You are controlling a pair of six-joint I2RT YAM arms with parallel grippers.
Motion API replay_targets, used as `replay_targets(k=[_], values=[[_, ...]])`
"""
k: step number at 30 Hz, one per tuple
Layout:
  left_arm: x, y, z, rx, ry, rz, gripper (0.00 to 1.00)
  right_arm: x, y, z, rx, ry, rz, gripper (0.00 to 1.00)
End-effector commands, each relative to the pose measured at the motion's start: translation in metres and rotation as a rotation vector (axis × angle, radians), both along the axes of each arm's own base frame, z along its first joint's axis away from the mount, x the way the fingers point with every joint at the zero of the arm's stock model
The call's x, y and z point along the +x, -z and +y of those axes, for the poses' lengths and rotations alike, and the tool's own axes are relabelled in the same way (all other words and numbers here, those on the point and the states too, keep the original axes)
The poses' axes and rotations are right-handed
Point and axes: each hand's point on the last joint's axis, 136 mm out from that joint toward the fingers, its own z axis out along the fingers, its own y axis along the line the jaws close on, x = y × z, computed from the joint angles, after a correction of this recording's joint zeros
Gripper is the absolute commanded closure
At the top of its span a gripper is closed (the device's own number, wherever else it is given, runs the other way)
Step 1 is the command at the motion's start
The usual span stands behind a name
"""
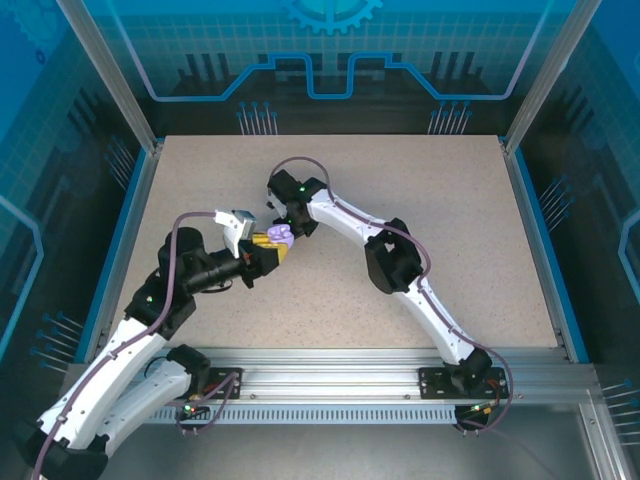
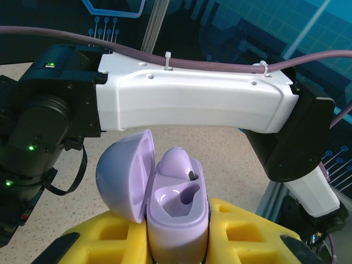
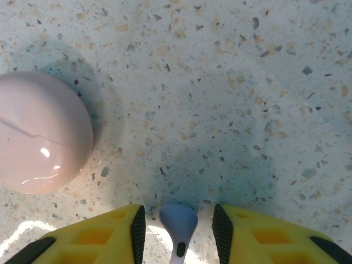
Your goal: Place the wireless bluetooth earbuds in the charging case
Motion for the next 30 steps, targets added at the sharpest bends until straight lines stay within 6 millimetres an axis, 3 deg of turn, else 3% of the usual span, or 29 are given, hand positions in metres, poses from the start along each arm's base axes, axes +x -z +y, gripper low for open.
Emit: replay_targets(k=[1, 6, 11, 18, 26, 29, 30], values=[[0.001, 0.003, 0.005, -0.003, -0.029, 0.012, 0.82, -0.014, 0.036, -0.008, -0.11, -0.014, 0.035, 0.6], [0.002, 0.004, 0.005, -0.005, -0.03, 0.014, 0.82, -0.016, 0.043, -0.013, -0.155, -0.026, 0.027, 0.63], [0.002, 0.005, 0.005, -0.004, -0.028, 0.016, 0.82, -0.014, 0.047, -0.019, -0.171, -0.001, 0.033, 0.74], [0.002, 0.006, 0.005, -0.002, -0.029, 0.017, 0.82, -0.008, 0.035, -0.039, -0.172, 0.064, 0.021, 0.81], [0.005, 0.009, 0.002, -0.008, -0.024, 0.028, 0.82, -0.003, 0.009, -0.079, -0.125, 0.165, -0.01, 0.83], [0.007, 0.011, 0.0, -0.012, -0.018, 0.035, 0.82, -0.003, 0.004, -0.096, -0.121, 0.197, -0.016, 0.83], [0.007, 0.011, 0.0, -0.015, -0.016, 0.037, 0.82, -0.006, 0.011, -0.103, -0.134, 0.204, -0.006, 0.83]])
